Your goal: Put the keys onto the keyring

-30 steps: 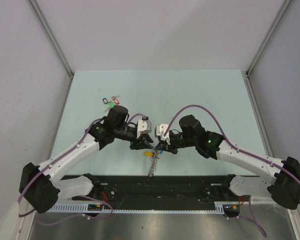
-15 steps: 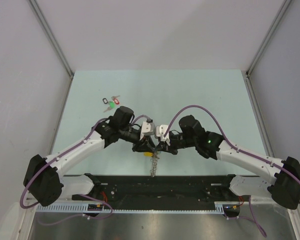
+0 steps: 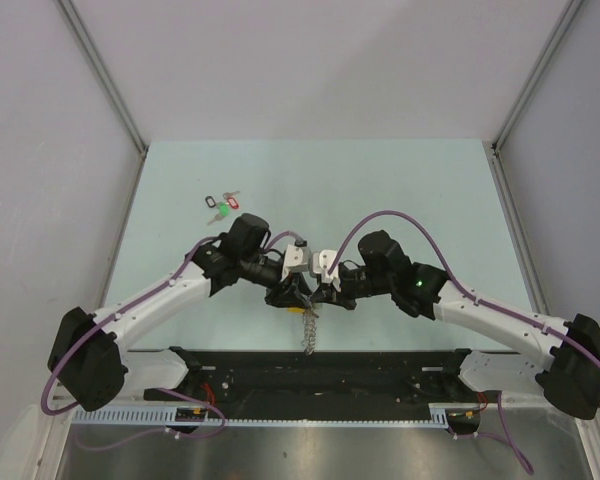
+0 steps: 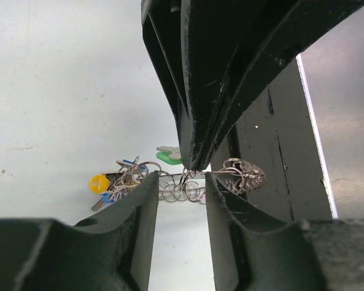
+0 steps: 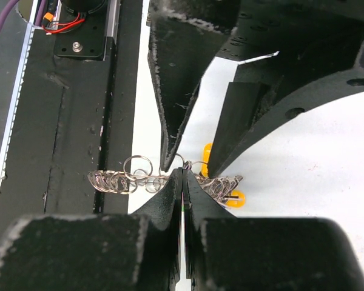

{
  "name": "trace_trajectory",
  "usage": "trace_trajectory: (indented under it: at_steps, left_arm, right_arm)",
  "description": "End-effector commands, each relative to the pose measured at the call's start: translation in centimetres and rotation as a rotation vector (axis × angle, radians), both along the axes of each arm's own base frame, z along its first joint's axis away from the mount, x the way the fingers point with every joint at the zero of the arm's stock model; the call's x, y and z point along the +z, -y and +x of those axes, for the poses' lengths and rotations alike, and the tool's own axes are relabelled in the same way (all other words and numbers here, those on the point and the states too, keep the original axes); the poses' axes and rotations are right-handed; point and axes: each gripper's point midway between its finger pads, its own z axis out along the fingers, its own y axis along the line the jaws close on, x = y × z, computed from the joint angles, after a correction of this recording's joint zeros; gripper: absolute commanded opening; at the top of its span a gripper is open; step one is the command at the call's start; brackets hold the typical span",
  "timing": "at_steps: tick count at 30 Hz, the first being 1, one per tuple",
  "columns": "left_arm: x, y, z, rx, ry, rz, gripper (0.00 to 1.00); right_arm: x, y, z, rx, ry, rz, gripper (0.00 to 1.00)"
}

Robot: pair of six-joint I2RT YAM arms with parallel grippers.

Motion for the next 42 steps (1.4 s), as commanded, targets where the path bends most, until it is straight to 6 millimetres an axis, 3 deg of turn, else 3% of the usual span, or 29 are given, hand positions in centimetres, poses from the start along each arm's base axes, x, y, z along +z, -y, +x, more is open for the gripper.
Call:
trace_trajectory:
  at_steps: [1,5,11,22,26,27,29,37,42]
  left_arm:
    - [0.0,-0.2,-0.7,-0.025,0.018,-0.01,0.43]
    - [0.0,-0.4,-0.6,-0.003,0.027,-0.034,0.43]
    - [0.1,-0.2,-0.4,-0.001,0.012,-0.045,0.34]
    - [1.5,0.5,-0.8,-0.025,0.001,-0.118,0.32]
    - [1.1,0.4,-0.7,-0.02,-0.004,-0.102,0.18]
    - [0.9,0.4,-0.7,-0.019,-0.008,-0.097,0.09]
    - [1.0,0.3,-0.8,-0.016,-0.006,-0.094,0.01]
    - [1.9,0.2,0.3,0.082,0.007,-0.101,0.0]
    - [3.0,0.1,1.6,0.196,-0.007,-0.134,0.0]
  right_arm:
    - [3.9,-0.7,0.3,0.006,0.073,0.087,0.0]
    - [4.0,-0.6,0.2,0.002,0.075,0.091,0.0]
    - [4.3,-0.4,0.1,0.0,0.081,0.099,0.0]
    - [4.2,-0.6,0.1,0.008,0.076,0.103,0.0]
    - [4.2,-0.6,0.1,0.007,0.074,0.103,0.0]
    - [4.2,-0.6,0.1,0.006,0.075,0.103,0.0]
    - [4.1,-0.4,0.1,-0.004,0.075,0.096,0.0]
    - [4.4,1.5,0.5,-0.088,0.079,0.094,0.0]
    - [2.7,2.2,0.5,-0.129,0.038,0.062,0.0]
